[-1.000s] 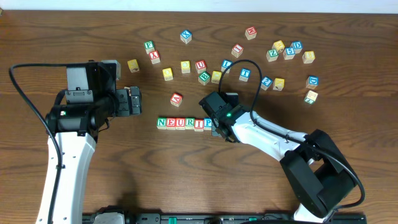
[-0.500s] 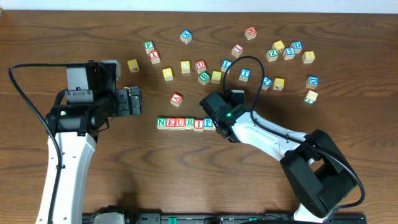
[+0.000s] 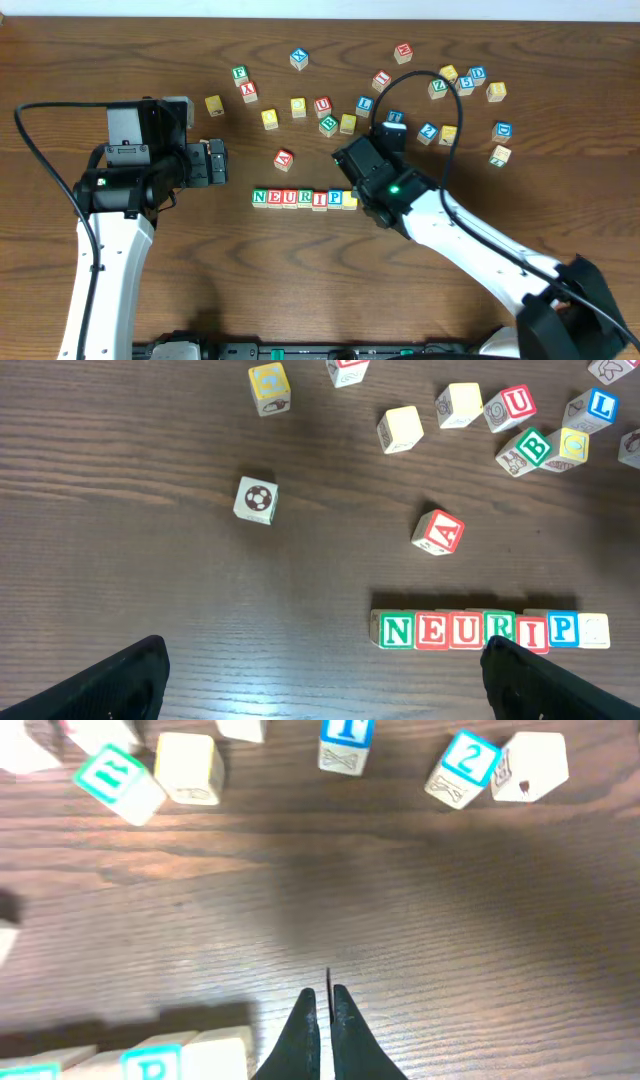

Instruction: Spell out NEURIPS

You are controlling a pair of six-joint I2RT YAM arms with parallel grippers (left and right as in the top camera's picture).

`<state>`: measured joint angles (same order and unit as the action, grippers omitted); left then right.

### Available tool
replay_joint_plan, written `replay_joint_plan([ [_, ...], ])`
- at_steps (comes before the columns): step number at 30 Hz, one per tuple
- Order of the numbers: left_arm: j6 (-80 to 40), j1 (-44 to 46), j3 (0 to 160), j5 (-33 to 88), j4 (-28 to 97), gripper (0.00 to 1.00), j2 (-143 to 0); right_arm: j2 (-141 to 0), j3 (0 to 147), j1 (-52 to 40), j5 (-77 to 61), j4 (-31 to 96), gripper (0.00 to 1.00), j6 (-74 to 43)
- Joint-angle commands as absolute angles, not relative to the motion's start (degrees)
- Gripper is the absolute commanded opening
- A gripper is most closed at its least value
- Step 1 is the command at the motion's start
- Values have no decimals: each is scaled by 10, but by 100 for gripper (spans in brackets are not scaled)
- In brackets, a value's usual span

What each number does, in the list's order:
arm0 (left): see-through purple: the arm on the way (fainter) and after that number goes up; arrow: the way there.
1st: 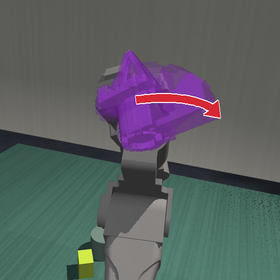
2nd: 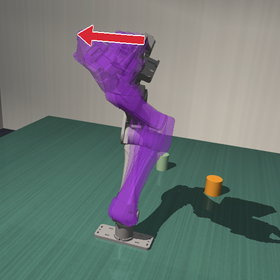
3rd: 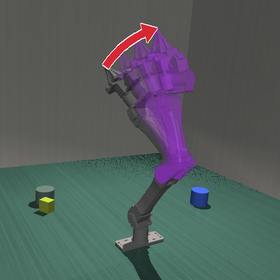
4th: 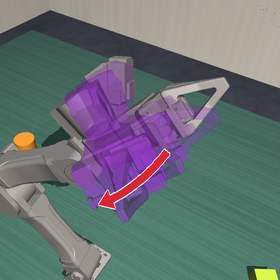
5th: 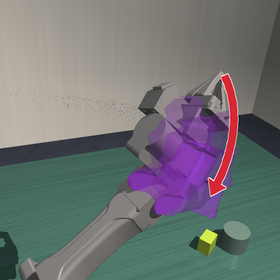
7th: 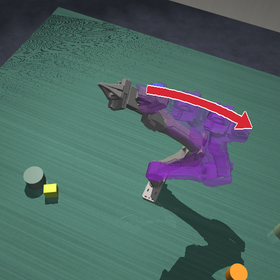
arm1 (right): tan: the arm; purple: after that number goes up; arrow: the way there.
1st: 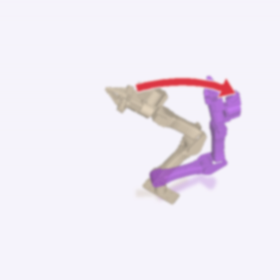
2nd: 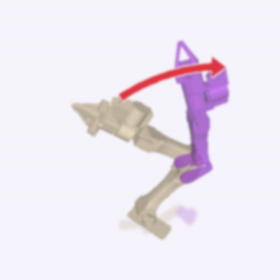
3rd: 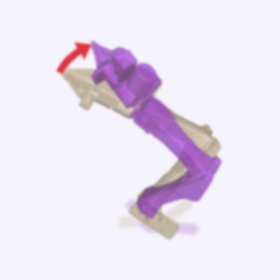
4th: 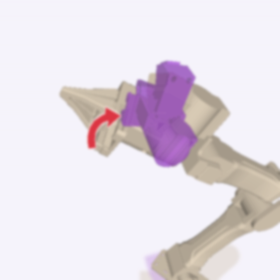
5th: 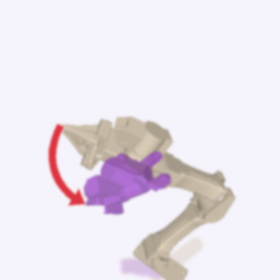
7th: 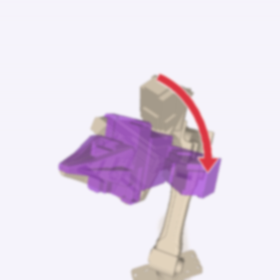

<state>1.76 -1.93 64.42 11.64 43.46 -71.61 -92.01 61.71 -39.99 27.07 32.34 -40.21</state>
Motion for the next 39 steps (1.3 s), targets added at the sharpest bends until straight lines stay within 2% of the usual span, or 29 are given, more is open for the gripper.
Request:
replay_joint_plan([
  [1, 23, -22, 657, 113, 435, 98, -715, -914, 620, -407, 235, 326, 1, -369],
  [6, 23, -22, 657, 113, 435, 98, -715, -914, 620, -430, 148, 326, 1, -331],
  [22, 23, -22, 657, 113, 435, 98, -715, -1023, 620, -485, 110, 282, 1, -302],
  [39, 23, -22, 657, 113, 435, 98, -715, -1027, 620, -532, 95, 286, 1, -299],
])
